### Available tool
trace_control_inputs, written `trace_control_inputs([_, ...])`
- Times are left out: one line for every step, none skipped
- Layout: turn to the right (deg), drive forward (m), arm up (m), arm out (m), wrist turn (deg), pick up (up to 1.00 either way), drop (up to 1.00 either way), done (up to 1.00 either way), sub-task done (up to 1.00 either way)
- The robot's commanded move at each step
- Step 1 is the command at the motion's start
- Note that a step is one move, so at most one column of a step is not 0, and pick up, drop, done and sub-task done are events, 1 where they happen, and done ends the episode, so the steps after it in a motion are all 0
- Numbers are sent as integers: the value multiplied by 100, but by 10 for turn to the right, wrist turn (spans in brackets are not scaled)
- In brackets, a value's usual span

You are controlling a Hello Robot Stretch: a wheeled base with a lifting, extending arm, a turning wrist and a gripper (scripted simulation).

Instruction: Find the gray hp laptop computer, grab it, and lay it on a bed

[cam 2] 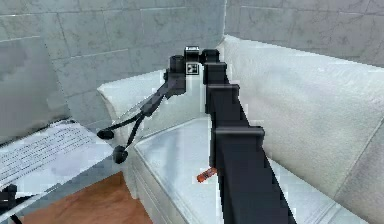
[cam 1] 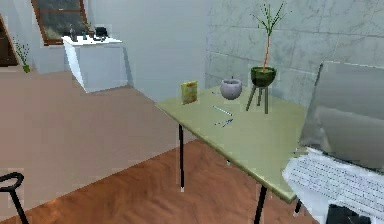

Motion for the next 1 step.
trace_control_inputs([0,0,0,-40,0,0,0,0,0])
